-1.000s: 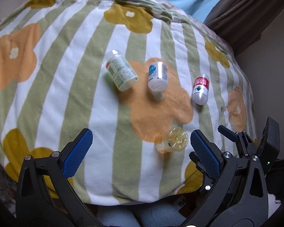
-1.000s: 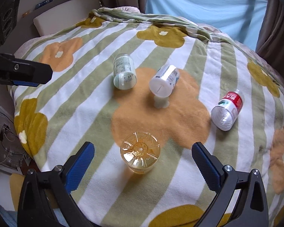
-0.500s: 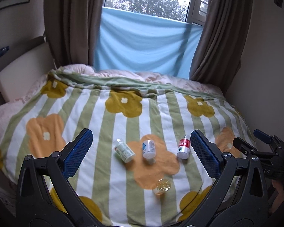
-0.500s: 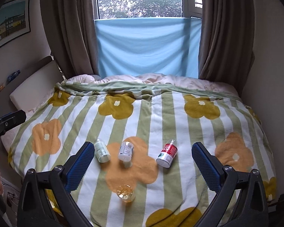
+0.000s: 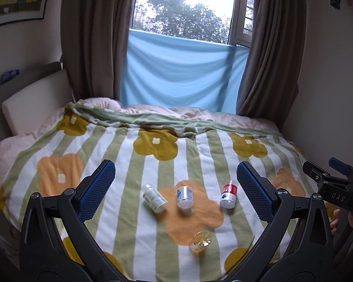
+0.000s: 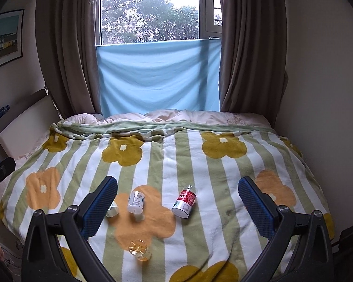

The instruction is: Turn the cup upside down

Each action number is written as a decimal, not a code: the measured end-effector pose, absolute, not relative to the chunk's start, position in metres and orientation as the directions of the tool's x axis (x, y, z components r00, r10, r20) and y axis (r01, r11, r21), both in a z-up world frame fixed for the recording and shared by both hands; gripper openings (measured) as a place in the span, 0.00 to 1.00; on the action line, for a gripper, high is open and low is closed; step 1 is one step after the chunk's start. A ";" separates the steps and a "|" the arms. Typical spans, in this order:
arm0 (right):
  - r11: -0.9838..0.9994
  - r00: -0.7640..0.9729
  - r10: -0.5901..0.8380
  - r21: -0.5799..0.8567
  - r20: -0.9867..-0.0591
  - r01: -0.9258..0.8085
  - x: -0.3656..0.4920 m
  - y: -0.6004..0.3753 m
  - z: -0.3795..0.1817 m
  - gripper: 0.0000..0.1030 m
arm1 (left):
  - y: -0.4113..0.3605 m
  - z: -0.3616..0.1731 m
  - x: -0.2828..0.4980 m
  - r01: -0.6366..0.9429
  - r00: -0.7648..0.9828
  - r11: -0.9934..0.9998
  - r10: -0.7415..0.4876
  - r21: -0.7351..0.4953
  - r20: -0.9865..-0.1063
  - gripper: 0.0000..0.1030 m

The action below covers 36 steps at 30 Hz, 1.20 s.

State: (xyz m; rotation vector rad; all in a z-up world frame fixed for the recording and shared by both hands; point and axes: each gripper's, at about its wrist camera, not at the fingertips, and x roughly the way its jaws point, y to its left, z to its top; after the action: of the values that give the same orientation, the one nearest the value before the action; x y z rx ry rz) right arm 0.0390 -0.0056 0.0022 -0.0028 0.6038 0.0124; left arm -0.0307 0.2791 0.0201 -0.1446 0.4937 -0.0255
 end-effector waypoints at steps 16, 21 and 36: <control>1.000 0.877 -0.001 -0.015 -0.481 -0.007 0.031 -0.011 0.028 0.99 | 0.273 0.033 -0.032 0.004 0.913 0.992 -0.053 -0.123 -0.404 1.00; 1.000 0.885 -0.004 -0.022 -0.465 -0.007 0.030 -0.011 0.032 0.99 | 0.273 0.035 -0.034 0.002 0.918 0.992 -0.052 -0.124 -0.394 1.00; 1.000 0.889 0.001 -0.017 -0.458 -0.010 0.030 -0.009 0.035 0.99 | 0.272 0.040 -0.037 0.000 0.924 0.993 -0.046 -0.121 -0.381 1.00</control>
State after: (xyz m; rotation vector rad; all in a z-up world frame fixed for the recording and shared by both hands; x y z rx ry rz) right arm 0.0303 -0.0087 0.0354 -0.0191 0.4759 0.0056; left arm -0.0374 0.2722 0.0397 -0.1202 0.3932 -0.0237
